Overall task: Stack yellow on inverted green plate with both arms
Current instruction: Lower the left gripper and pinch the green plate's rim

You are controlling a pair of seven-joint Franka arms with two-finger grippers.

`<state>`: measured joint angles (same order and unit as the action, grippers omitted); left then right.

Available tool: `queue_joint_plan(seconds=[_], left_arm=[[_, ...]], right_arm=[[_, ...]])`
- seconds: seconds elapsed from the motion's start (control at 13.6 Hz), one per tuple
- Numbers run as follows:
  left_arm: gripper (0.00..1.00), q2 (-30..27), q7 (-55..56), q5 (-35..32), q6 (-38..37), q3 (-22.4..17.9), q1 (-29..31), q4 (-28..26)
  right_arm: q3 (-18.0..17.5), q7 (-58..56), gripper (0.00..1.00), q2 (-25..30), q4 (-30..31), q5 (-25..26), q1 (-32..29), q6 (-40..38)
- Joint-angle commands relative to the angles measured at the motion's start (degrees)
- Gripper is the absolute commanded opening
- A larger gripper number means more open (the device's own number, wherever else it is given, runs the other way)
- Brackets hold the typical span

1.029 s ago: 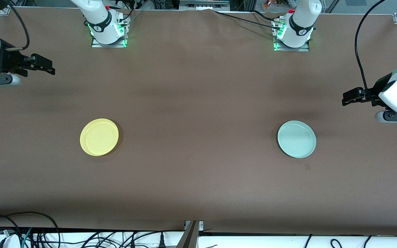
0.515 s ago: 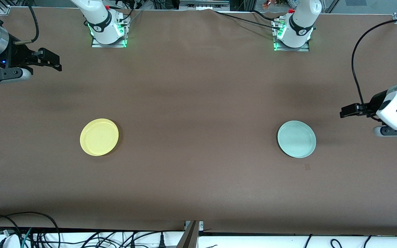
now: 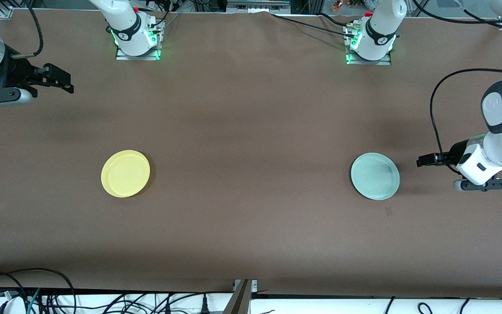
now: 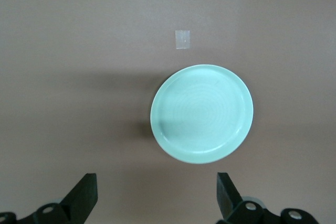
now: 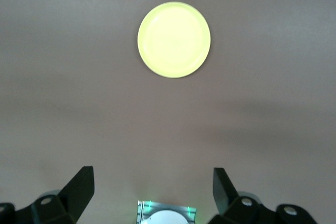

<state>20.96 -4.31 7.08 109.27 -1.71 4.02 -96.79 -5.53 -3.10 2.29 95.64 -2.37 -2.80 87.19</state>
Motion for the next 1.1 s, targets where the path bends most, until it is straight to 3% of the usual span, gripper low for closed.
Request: queue_joint_plan(seconds=[0.0,0.44,0.81,1.03], left_arm=[[1.0,-0.1,-4.8,4.2,5.2,-0.1,1.2,-4.0],[1.0,2.3,-9.7,9.1,10.0,-0.1,2.7,-7.8],[1.0,6.4,-19.1,17.9,14.7,-0.1,4.2,-9.5],[1.0,8.2,-20.6,18.2,16.5,-0.1,4.3,-9.4]], right_arm=[[0.5,-0.1,1.0,-0.3,0.3,0.3,-0.3,6.3],[1.6,-0.2,1.0,-0.3,1.0,1.3,-0.2,8.7],[2.7,-0.2,1.0,-0.6,1.1,2.5,-0.5,7.6],[2.9,-0.2,1.0,-0.9,-0.4,3.1,-0.5,7.3]])
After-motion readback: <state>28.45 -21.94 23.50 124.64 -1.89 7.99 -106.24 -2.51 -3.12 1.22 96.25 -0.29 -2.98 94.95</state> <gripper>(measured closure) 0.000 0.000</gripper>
